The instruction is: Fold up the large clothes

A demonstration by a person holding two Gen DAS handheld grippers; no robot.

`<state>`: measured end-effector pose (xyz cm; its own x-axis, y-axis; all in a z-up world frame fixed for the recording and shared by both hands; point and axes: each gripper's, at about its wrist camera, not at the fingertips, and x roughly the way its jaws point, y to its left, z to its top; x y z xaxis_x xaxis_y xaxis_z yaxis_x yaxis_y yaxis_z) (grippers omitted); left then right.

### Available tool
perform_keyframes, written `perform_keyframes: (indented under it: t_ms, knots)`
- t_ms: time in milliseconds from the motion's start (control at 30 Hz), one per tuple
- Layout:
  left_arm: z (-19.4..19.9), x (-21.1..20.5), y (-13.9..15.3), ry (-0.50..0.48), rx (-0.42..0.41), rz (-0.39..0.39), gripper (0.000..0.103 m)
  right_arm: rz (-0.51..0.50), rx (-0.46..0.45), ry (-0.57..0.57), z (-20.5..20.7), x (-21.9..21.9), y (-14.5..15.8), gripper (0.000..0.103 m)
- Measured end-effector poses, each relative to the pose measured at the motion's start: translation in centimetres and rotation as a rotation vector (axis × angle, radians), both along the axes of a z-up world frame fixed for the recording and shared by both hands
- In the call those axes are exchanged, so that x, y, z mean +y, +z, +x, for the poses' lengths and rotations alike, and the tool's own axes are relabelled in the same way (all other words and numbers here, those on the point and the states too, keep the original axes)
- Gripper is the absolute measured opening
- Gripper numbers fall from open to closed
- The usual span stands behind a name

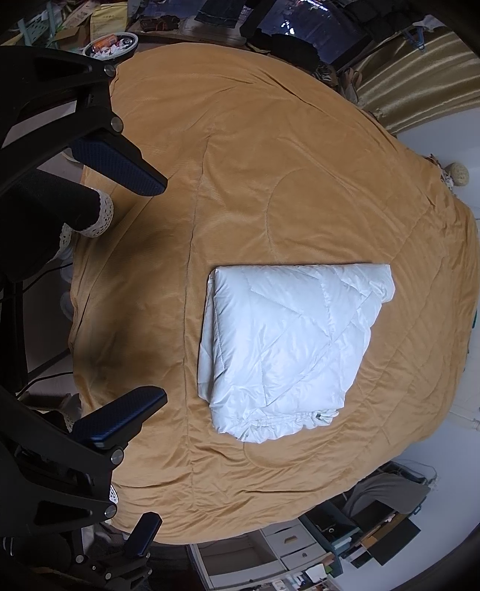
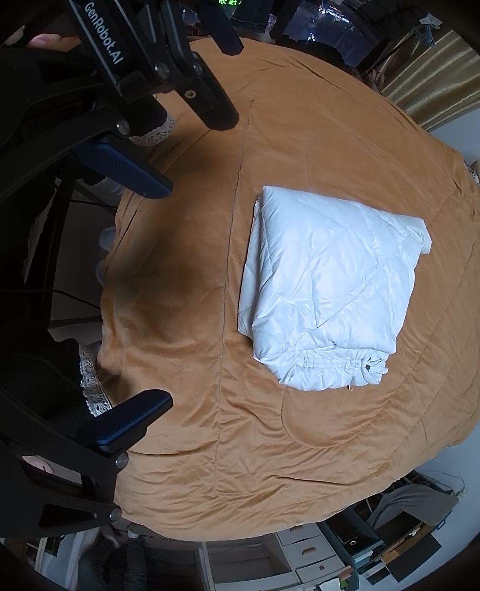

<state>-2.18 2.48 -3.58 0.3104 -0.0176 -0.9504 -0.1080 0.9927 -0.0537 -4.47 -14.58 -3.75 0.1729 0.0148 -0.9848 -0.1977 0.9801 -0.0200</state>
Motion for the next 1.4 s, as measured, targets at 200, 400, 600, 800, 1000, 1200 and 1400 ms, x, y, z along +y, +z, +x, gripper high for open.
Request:
perform_keyframes:
  t_ms: [200, 400, 600, 800, 1000, 1200, 1400]
  knots:
    - [0.01, 0.0, -0.02, 0.0, 0.001, 0.0, 0.103, 0.003, 0.002, 0.0, 0.06, 0.01, -0.01, 0.103]
    - [0.08, -0.02, -0.01, -0.001, 0.002, 0.002, 0.103, 0.007, 0.012, 0.008, 0.13, -0.05, -0.15, 0.103]
    - [0.06, -0.04, -0.05, 0.0, 0.004, 0.0, 0.103, 0.007, 0.013, 0.007, 0.03, 0.07, -0.2, 0.103]
    - [0.04, -0.05, -0.09, -0.001, 0.005, 0.001, 0.103, 0.008, 0.016, 0.012, 0.12, 0.09, -0.16, 0.103]
    - [0.01, -0.07, -0.12, 0.0, 0.004, 0.001, 0.103, 0.007, 0.014, 0.014, 0.24, 0.09, -0.24, 0.103]
    - [0.2, -0.01, -0.25, -0.004, 0.006, 0.0, 0.103, 0.014, 0.024, 0.013, 0.11, 0.17, -0.24, 0.103]
    - [0.23, -0.04, -0.23, -0.006, 0.008, 0.0, 0.103, 0.018, 0.026, 0.019, 0.24, -0.03, -0.28, 0.103]
